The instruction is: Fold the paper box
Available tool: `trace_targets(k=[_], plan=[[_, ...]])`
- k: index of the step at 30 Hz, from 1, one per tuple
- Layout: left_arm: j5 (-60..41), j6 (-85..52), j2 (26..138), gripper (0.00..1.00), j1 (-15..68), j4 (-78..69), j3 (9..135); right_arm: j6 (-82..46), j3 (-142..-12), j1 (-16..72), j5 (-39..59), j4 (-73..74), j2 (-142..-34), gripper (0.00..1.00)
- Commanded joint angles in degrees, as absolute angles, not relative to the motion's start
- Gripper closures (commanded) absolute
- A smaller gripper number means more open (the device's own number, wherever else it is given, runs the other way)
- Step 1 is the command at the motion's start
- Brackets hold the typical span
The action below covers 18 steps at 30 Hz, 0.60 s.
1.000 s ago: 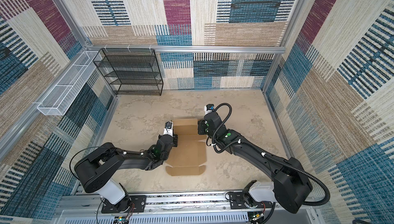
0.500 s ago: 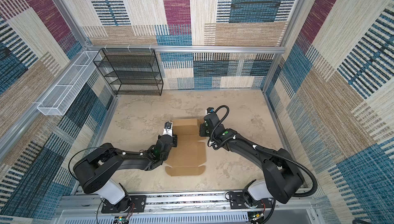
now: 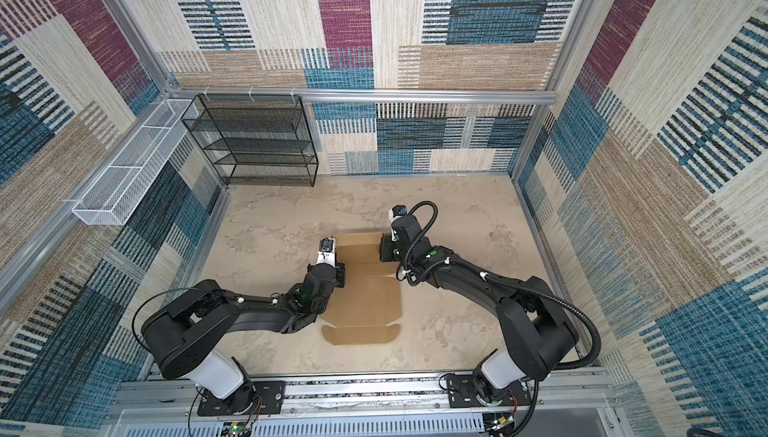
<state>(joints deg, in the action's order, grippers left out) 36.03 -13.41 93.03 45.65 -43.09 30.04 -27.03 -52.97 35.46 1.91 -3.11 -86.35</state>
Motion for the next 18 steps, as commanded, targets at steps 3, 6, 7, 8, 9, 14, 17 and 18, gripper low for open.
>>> trace_targets(k=[3,6,7,8,9,14,17,18], plan=[[38.18,-15.35,92.36,1.0,45.7,-40.31,30.38,-28.29,-50.79,35.68,1.53,-1.51,-83.74,0.84],[40.2,-16.37,92.12,1.0,45.7,-38.58,31.06,-28.81,-47.72,35.68,0.63,-2.05,-80.82,0.82],[40.57,-16.6,92.17,1.0,45.67,-38.21,31.19,-29.04,-46.88,35.68,0.29,-2.44,-80.09,0.81],[40.53,-16.61,92.22,1.0,45.68,-38.23,31.28,-29.17,-46.16,35.68,0.11,-2.89,-79.74,0.81],[40.49,-16.77,92.21,1.0,45.68,-37.98,31.35,-29.4,-45.38,35.68,0.07,-3.23,-79.31,0.8],[40.48,-17.49,92.3,1.0,45.65,-37.18,31.29,-30.56,-41.52,35.68,0.43,-2.25,-77.9,0.8],[40.53,-17.82,92.21,1.0,45.7,-36.8,31.37,-30.94,-40.34,35.67,0.81,-1.47,-78.08,0.77],[40.46,-17.84,92.15,1.0,45.64,-36.66,31.46,-31.07,-40.02,35.6,1.23,-1.13,-78.38,0.75]])
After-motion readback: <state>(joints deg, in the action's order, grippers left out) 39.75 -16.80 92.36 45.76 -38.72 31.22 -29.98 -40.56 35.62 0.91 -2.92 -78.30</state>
